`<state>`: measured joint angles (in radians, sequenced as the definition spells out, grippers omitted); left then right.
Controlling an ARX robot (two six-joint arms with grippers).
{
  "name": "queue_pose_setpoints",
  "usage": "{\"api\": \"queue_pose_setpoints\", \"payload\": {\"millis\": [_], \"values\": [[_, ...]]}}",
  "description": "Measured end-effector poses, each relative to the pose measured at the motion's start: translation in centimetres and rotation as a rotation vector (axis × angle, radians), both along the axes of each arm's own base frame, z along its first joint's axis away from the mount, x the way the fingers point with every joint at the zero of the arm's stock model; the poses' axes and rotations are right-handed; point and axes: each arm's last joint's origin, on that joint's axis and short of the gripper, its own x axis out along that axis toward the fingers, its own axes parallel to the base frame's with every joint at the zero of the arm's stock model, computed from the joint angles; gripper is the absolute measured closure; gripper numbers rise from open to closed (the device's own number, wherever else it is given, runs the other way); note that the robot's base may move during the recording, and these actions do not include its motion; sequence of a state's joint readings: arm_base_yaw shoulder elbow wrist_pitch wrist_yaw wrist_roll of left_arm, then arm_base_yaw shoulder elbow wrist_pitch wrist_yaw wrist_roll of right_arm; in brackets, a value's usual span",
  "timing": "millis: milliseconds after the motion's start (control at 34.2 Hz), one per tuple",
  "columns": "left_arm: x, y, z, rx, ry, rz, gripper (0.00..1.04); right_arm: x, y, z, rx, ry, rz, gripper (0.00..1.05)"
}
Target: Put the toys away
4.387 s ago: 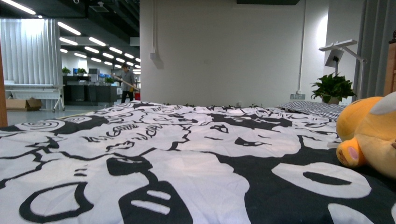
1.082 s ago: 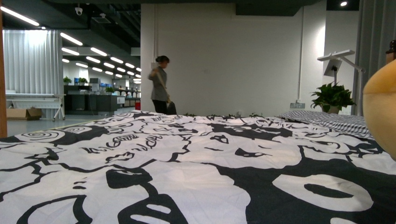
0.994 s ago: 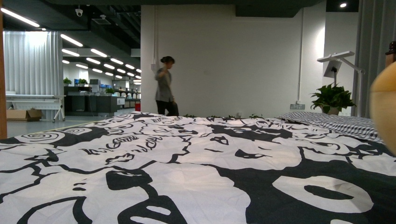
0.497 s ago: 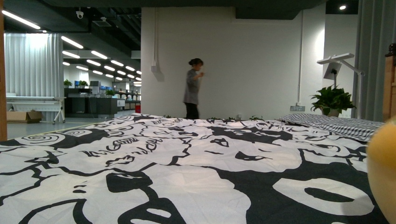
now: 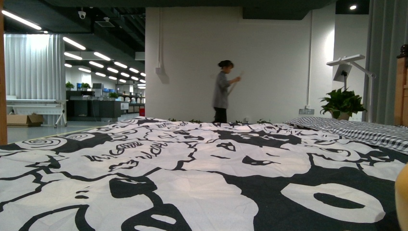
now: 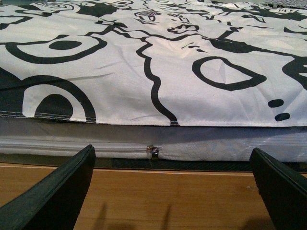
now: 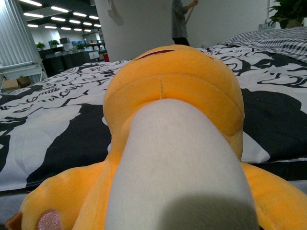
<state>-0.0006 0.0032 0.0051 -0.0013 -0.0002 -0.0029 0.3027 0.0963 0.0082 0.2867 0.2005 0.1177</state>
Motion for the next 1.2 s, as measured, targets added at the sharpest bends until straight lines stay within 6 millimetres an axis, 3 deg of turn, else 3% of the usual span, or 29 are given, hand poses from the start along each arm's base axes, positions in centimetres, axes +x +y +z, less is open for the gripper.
{"api": "queue_pose_setpoints", "payload": {"millis": [1199], "values": [[0.00, 0.00, 0.01, 0.000, -0.001, 0.000, 0.06, -0.07, 0.12, 0.02, 0.014, -0.002, 0.016, 0.91]]}}
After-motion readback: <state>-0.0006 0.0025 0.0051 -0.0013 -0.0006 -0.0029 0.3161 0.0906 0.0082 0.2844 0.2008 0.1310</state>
